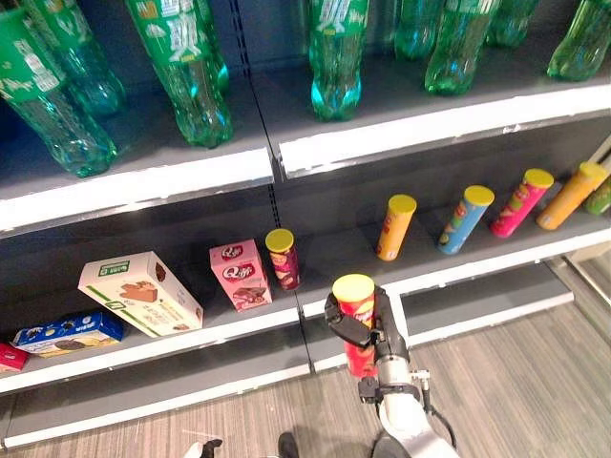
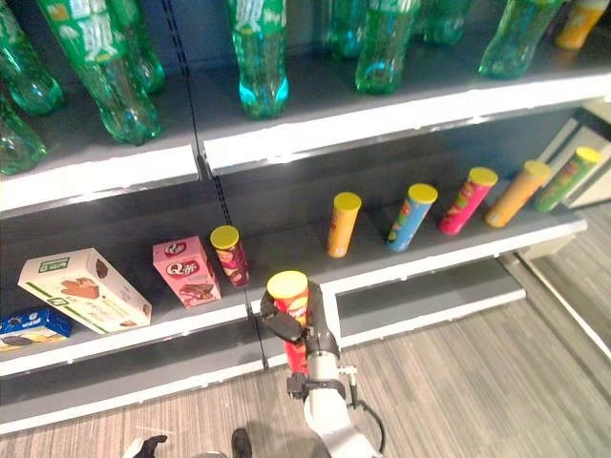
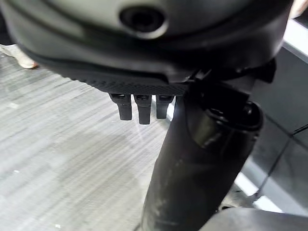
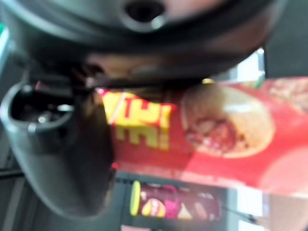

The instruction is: Put the goods on the table back onto the shelves and tidy them up.

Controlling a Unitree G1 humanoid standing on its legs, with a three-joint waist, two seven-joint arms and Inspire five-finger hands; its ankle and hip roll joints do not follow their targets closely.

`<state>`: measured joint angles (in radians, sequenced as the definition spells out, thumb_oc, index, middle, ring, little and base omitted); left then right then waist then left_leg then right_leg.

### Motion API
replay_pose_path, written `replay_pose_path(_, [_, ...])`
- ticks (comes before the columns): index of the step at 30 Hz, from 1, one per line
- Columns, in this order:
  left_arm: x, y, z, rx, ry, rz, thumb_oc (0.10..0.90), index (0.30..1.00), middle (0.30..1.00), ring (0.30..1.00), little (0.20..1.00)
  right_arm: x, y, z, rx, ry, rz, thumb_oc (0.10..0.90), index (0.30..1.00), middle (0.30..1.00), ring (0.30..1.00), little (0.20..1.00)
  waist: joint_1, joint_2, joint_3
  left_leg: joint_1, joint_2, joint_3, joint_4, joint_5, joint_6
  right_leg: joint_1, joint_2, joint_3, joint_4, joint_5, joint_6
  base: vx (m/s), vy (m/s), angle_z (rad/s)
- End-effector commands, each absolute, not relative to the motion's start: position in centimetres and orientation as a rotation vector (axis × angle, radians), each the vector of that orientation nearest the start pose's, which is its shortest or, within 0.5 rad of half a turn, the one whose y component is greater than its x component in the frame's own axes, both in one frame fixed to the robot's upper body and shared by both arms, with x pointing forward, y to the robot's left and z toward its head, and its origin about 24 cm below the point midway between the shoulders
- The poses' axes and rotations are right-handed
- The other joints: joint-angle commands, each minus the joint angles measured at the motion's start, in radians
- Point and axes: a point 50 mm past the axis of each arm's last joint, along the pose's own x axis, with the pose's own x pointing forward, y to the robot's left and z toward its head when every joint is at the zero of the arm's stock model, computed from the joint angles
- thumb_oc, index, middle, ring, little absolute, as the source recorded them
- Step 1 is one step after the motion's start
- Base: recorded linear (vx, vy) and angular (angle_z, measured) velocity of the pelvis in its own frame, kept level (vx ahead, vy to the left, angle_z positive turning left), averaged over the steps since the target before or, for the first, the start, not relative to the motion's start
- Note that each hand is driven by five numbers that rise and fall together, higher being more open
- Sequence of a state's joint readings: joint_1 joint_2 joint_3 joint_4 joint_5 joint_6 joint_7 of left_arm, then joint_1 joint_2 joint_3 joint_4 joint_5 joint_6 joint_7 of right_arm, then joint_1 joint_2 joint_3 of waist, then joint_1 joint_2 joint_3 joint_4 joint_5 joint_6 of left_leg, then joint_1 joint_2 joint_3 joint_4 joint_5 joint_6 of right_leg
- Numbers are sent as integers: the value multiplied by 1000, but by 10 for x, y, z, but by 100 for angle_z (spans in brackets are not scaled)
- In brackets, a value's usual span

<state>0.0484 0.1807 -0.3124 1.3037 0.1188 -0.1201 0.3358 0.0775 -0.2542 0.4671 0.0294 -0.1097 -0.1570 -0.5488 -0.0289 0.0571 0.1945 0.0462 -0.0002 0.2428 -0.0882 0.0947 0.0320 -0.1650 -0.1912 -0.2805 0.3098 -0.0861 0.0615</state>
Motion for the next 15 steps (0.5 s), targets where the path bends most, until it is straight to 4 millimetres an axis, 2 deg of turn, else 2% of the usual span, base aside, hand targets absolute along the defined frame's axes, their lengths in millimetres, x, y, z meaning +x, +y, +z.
replay_pose_path(1, [66, 207, -167, 616, 1117, 32, 800, 900, 900, 900, 900, 233, -105, 79, -161, -396, -37, 400, 300, 300, 300, 300, 0, -8, -20, -18, 34, -38, 16, -120, -48, 68, -27, 74, -177, 100, 69, 3, -76, -15])
replay_pose_path(3, [67, 206, -167, 592, 1112, 55, 800, 900, 900, 900, 900, 234, -100, 70, -161, -354, -3, 400, 300, 300, 300, 300, 12, -19, -31, -22, 42, -37, 15, -124, -50, 100, -34, 56, -239, 131, 84, 47, -63, -20])
replay_pose_path(8, [66, 207, -166, 577, 1109, 66, 800, 900, 900, 900, 900, 243, -95, 74, -158, -381, -13, 400, 300, 300, 300, 300, 29, -29, -31, -44, 59, -48, 16, -115, -58, 117, -35, 40, -317, 172, 99, 9, -42, -6])
replay_pose_path(12, [75, 216, -163, 579, 1085, 96, 800, 900, 900, 900, 900, 266, -80, 94, -185, -490, -30, 400, 300, 300, 300, 300, 81, -32, 16, -99, 67, -78, 27, -99, -65, 106, -43, 21, -354, 192, 103, -62, -10, 11])
replay_pose_path(15, [80, 221, -161, 583, 1072, 107, 800, 900, 900, 900, 900, 282, -70, 118, -184, -592, -62, 400, 300, 300, 300, 300, 116, -22, 62, -156, 66, -98, 50, -92, -66, 73, -53, 14, -349, 203, 106, -126, 4, 19])
